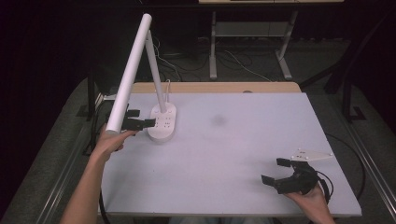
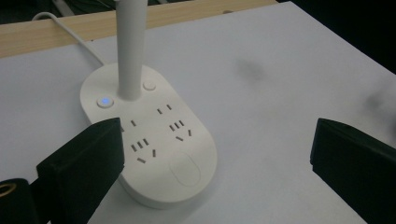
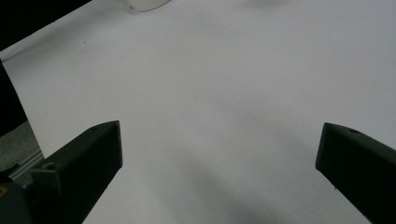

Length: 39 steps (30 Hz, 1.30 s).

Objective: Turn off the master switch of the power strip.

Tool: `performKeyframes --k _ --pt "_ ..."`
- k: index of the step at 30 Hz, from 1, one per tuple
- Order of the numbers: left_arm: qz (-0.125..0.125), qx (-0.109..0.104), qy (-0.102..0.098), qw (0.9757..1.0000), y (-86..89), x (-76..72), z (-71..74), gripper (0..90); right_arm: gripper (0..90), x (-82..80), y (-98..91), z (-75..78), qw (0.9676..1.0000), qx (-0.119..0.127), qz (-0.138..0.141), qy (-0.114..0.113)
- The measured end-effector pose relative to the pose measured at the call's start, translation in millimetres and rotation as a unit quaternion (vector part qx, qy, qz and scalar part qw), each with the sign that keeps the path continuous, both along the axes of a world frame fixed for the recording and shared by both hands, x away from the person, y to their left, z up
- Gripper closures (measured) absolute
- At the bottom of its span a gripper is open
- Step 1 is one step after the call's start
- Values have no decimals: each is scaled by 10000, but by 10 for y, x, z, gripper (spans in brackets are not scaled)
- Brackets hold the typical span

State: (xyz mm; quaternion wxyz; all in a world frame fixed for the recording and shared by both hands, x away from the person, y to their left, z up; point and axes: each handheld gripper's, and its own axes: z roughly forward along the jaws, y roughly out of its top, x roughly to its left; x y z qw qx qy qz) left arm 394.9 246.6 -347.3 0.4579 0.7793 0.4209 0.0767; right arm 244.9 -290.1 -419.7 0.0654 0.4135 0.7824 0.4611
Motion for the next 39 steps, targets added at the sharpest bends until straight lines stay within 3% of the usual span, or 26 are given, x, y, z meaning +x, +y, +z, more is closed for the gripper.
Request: performKeyframes --k 21,31,39 --pt "240 70 115 9996 69 345 -47 120 0 6 -11 -18 10000 -16 4 7" --pt "501 -123 181 9985 181 493 -113 168 0 9 -28 -17 10000 -4 -38 -18" --pt "739 -316 308 9963 252 559 -180 216 0 8 -27 -21 10000 -10 -43 18"
